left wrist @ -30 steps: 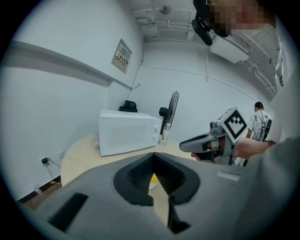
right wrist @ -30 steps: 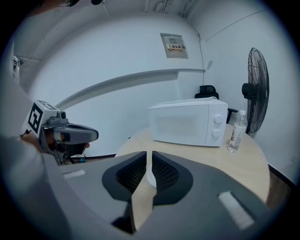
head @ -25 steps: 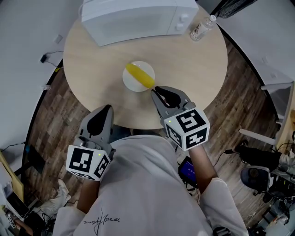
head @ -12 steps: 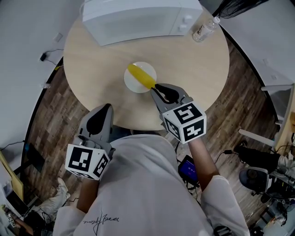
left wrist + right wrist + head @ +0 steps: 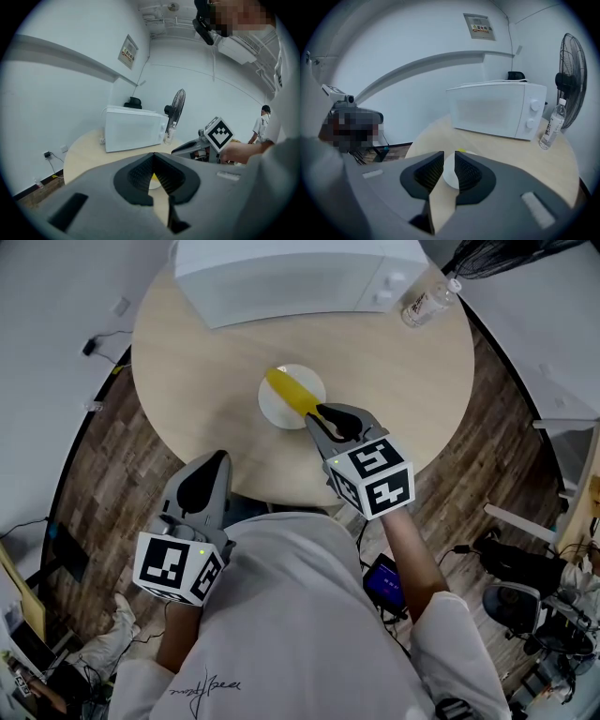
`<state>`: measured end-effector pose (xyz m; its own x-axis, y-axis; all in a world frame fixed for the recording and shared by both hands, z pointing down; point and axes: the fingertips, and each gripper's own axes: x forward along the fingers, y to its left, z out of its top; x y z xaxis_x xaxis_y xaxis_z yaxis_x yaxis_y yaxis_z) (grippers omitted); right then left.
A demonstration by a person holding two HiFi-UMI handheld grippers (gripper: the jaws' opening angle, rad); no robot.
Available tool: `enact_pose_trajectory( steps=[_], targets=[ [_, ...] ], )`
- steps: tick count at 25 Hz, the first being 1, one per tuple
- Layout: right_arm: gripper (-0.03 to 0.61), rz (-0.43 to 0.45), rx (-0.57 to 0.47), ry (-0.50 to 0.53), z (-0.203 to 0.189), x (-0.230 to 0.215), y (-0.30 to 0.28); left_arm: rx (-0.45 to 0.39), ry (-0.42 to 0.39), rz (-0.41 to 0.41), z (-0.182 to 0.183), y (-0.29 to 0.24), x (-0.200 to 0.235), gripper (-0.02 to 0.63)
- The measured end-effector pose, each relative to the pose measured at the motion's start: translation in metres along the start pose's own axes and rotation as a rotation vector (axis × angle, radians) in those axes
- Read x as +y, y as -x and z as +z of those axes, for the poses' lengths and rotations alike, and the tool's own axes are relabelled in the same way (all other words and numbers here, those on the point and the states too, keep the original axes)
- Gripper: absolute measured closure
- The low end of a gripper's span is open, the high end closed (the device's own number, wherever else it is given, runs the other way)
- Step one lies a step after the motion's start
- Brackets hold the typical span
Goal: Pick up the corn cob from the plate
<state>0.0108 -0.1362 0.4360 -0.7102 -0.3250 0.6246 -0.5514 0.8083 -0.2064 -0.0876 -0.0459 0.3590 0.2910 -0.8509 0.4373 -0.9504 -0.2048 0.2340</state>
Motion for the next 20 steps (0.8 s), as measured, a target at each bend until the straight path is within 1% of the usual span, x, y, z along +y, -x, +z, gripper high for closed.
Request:
enact_pose_trajectory(
  steps=[3, 8, 12, 20],
  targets=[
    [0.488, 0.006, 0.020, -0.001, -0.003, -0.003, -0.009, -0.006, 0.018, -0.003, 0.003, -0.002, 0.003, 0.617],
    [0.482, 0.009, 0.051, 0.008, -0.008, -0.007, -0.025, -0.008, 0.021, 0.003, 0.006, -0.003, 0.008, 0.617],
    [0.477, 0.000, 0.072, 0.004, -0.009, -0.012, -0.038, -0.003, 0.036, 0.011, 0.004, 0.000, 0.015, 0.617],
    [0.468, -0.034, 0.128, 0.018, -0.014, -0.025, -0.062, 0.005, 0.055, 0.001, 0.002, 0.002, 0.027, 0.617]
  ],
)
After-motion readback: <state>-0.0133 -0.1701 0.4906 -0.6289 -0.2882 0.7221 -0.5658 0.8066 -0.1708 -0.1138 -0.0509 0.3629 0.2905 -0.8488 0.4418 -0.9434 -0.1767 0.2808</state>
